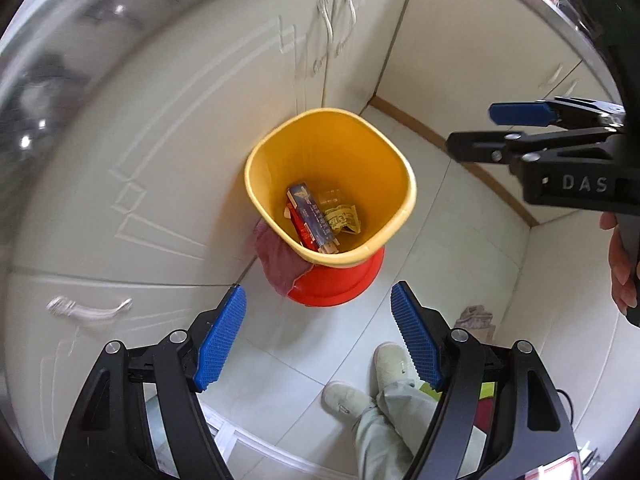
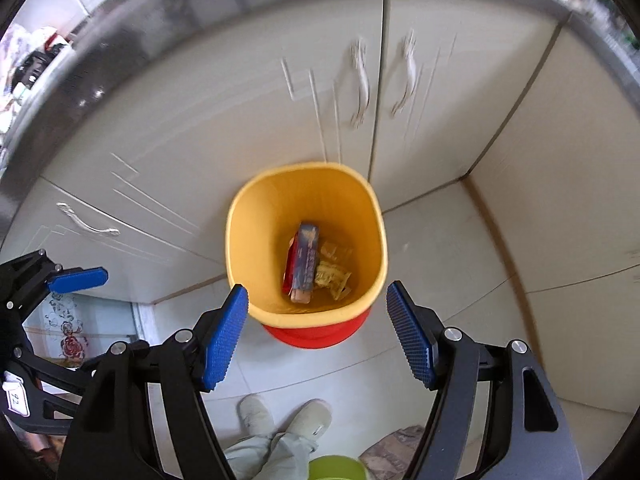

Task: Collect trash
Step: 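Move both open tools back up over the counter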

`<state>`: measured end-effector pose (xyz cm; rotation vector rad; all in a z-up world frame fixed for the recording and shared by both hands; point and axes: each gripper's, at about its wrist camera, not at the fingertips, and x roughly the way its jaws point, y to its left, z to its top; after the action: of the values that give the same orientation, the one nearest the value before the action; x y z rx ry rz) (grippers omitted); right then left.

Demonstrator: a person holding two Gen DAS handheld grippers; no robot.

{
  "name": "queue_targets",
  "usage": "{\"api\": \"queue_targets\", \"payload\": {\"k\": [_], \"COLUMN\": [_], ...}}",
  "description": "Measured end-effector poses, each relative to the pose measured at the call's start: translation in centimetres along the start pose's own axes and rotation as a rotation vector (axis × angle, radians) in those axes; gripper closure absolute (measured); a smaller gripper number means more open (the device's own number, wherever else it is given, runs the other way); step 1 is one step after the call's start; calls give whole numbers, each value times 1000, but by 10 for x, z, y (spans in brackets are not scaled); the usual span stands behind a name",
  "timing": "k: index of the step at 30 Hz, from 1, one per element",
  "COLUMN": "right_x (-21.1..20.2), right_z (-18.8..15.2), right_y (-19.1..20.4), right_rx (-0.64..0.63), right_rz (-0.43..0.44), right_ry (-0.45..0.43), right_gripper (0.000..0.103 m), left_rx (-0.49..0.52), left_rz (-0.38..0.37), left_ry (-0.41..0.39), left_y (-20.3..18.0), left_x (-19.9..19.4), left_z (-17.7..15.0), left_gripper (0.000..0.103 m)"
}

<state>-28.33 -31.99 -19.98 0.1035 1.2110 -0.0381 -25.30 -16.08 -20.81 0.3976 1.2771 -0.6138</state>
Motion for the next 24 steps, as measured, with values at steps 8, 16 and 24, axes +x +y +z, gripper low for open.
{"api": "queue_targets", "payload": {"k": [8, 16, 24], "right_x": [-99, -140, -141], "right_z": [-6, 10, 63], "right_y": [28, 32, 18], "right_rx": [-32, -44, -31], "right_rz": [-33, -1, 59], "right_ry": [-164, -265, -314], "right_gripper": [29, 25, 25], "left_rx": [-100, -199, -305], "left_rz": [62, 96, 136], "left_ry": [-97, -213, -243], "left_y": [15, 35, 60], "left_x": [-86, -136, -139], "left_z": [-27, -16, 36], "left_gripper": [26, 22, 22]}}
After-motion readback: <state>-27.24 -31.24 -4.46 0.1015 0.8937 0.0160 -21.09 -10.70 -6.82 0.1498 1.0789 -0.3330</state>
